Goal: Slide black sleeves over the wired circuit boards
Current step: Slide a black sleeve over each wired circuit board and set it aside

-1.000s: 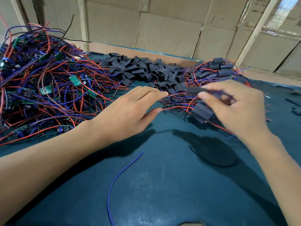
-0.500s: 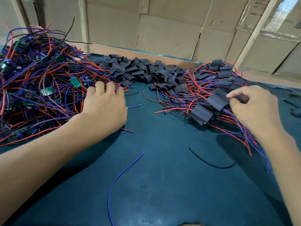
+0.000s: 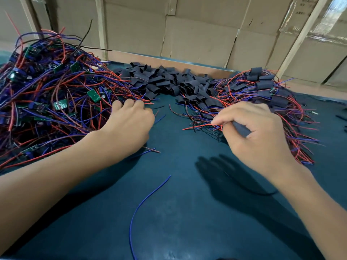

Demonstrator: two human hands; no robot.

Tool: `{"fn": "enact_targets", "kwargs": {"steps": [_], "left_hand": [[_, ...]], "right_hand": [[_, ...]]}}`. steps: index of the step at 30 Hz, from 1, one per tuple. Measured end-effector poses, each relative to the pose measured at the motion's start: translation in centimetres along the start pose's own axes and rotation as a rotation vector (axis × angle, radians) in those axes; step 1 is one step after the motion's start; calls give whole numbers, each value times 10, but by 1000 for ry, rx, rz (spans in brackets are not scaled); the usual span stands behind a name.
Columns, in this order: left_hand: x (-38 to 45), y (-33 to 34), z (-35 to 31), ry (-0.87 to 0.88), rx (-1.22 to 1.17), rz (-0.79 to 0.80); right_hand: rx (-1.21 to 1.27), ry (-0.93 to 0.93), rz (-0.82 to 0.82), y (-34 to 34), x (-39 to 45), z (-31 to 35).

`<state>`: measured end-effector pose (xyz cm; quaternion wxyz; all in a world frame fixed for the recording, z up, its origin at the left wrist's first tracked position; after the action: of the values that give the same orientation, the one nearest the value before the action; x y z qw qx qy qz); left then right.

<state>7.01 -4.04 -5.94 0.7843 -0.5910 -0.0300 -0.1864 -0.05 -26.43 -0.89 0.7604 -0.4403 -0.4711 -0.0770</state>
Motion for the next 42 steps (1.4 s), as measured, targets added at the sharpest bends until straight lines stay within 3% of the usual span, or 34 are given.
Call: {"fn": "enact_targets", "kwargs": {"steps": [10, 13, 16, 19, 23, 26, 29, 31, 33, 35, 38, 42], "left_hand": [[-8, -5, -18, 156, -99, -131], [-13, -22, -23, 223, -257, -310], [-19, -44, -28, 291, -451, -503], [-24, -50, -34, 318, -667, -540], [-25, -50, -27, 280, -914, -574], [-23, -45, -25, 265, -1035, -540], [-23, -42, -24, 165, -1357, -491], [-19, -43, -23, 119, -1614, -423], [-12, -39, -26, 75, -2009, -180], [-11, -34, -33, 64, -2224, 102], [-20, -35, -49, 186, -2153, 272], [-29, -41, -62, 324, -1829, 226]], "right_hand": [[27, 96, 91, 11, -6, -10], [31, 148, 100, 13, -6, -14], [75, 336, 190, 19, -10, -24], [298, 480, 282, 22, -12, -31], [972, 665, 210, 16, -4, -26], [1089, 679, 119, 14, -1, -23], [1010, 787, -22, 19, -5, -26], [943, 803, -33, 23, -7, -25], [877, 737, 22, 26, -7, -22], [888, 643, 89, 29, -7, -17], [925, 521, 171, 34, -7, -6], [946, 482, 144, 36, -7, 0]]}}
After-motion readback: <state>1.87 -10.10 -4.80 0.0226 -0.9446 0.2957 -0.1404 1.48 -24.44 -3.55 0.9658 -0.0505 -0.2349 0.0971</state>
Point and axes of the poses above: each hand's wrist, its own x-axis towards the middle knuckle, its own y-axis out of the palm, z = x × y, the point moved 6 cm from there along x, towards the middle knuckle
